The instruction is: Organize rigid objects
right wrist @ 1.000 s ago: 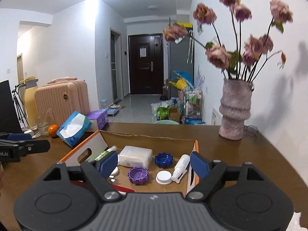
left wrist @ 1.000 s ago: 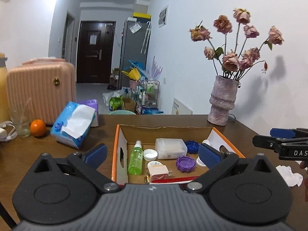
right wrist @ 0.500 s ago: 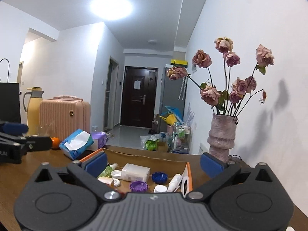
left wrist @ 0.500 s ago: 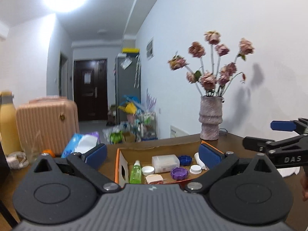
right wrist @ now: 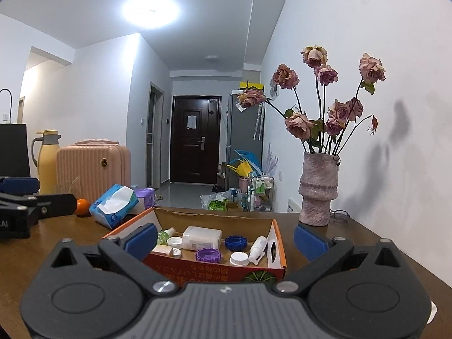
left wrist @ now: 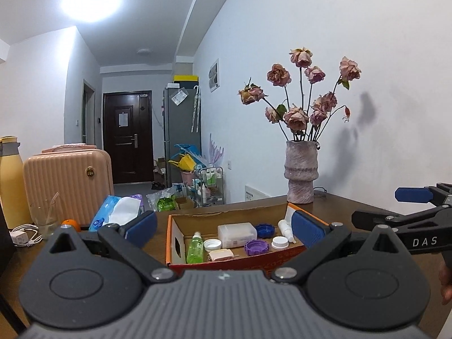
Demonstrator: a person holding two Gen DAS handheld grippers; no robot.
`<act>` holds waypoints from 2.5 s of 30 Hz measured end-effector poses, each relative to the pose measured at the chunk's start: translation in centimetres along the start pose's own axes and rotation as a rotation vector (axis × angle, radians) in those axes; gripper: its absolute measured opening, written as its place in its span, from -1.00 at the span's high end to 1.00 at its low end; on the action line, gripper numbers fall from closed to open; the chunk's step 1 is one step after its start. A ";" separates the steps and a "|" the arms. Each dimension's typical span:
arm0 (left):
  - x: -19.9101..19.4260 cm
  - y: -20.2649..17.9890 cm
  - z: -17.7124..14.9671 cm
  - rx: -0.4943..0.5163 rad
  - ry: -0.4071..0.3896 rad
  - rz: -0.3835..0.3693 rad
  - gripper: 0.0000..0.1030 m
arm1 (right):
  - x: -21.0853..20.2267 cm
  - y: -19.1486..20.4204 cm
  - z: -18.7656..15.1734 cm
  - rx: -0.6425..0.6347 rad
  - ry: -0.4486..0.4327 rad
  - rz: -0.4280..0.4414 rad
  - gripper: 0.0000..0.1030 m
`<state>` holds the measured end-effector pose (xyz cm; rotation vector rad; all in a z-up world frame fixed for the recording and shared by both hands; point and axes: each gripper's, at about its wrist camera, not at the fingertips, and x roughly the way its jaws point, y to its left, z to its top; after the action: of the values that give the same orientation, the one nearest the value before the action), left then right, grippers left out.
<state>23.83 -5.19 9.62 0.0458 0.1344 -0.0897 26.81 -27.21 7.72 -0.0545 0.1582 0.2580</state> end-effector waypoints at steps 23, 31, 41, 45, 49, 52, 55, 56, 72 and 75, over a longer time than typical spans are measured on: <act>-11.8 1.5 -4.0 -0.004 -0.037 -0.109 -1.00 | -13.7 4.3 -5.4 0.077 0.025 -0.123 -1.00; -20.8 1.2 -8.6 0.000 -0.059 -0.136 -1.00 | -22.1 6.6 -8.1 0.053 -0.064 -0.204 -1.00; -23.6 0.3 -10.5 0.028 -0.079 -0.033 -1.00 | -25.8 9.0 -11.2 0.118 -0.029 -0.161 -1.00; -23.6 0.5 -10.6 0.024 -0.077 -0.035 -1.00 | -25.8 9.2 -10.9 0.104 -0.041 -0.174 -1.00; -23.5 0.4 -10.7 0.020 -0.062 -0.044 -1.00 | -25.7 9.4 -10.7 0.082 -0.044 -0.166 -1.00; -23.4 0.5 -10.8 0.015 -0.058 -0.049 -1.00 | -25.6 9.6 -10.6 0.072 -0.036 -0.159 -1.00; -23.5 0.5 -10.9 0.014 -0.055 -0.061 -1.00 | -25.5 9.7 -10.5 0.069 -0.037 -0.156 -1.00; -23.6 0.4 -10.9 0.015 -0.057 -0.063 -1.00 | -25.6 9.7 -10.5 0.069 -0.038 -0.157 -1.00; -23.6 0.4 -10.9 0.013 -0.051 -0.067 -1.00 | -25.5 9.7 -10.6 0.068 -0.023 -0.164 -1.00; -23.7 0.4 -10.9 0.015 -0.052 -0.068 -1.00 | -25.6 9.6 -10.6 0.071 -0.021 -0.166 -1.00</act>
<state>-0.94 -2.23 2.01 0.0539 0.0832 -0.1601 -1.66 -25.07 1.08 0.0060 0.1410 0.0870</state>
